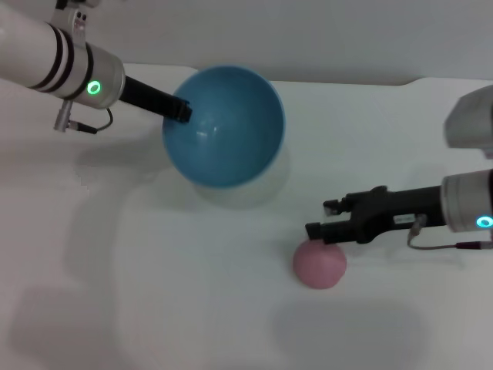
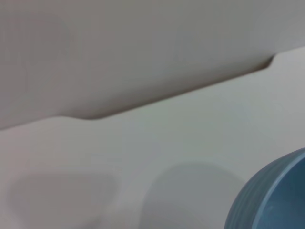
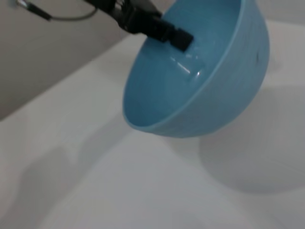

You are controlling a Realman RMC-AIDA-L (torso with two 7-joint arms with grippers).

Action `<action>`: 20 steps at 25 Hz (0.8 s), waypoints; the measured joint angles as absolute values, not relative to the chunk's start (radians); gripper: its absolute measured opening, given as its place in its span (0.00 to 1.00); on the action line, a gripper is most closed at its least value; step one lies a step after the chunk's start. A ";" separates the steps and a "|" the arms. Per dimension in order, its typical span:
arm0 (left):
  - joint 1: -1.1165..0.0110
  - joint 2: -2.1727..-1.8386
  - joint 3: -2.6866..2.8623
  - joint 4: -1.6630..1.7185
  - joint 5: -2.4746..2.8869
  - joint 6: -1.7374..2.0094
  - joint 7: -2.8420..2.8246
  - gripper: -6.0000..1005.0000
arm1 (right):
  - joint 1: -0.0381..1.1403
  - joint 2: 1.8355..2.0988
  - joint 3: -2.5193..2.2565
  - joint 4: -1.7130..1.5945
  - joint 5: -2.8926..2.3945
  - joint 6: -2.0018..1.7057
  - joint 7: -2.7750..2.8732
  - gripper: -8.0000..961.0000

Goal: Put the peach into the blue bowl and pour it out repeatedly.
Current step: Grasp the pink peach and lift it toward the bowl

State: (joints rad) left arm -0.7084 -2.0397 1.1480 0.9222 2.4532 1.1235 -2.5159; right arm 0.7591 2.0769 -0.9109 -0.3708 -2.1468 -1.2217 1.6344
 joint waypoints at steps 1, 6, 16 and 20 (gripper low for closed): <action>-0.710 -2.042 1.147 0.923 2.456 1.145 -2.519 0.00 | 0.764 2.078 -0.926 -0.359 -2.147 -1.206 1.635 0.72; -0.718 -2.032 1.146 0.927 2.491 1.176 -2.567 0.00 | 0.774 2.082 -0.970 -0.339 -2.146 -1.169 1.638 0.72; -0.722 -2.019 1.144 0.948 2.571 1.227 -2.635 0.00 | 0.787 2.083 -1.059 -0.311 -2.150 -1.173 1.728 0.72; -0.726 -2.021 1.143 0.952 2.571 1.229 -2.632 0.00 | 0.791 2.082 -1.174 -0.331 -2.147 -1.160 1.805 0.71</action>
State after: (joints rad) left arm -0.7263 -2.0208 1.1434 0.9523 2.5712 1.2294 -2.6317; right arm 0.7911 2.0818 -1.1744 -0.3314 -2.1468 -1.1602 1.8052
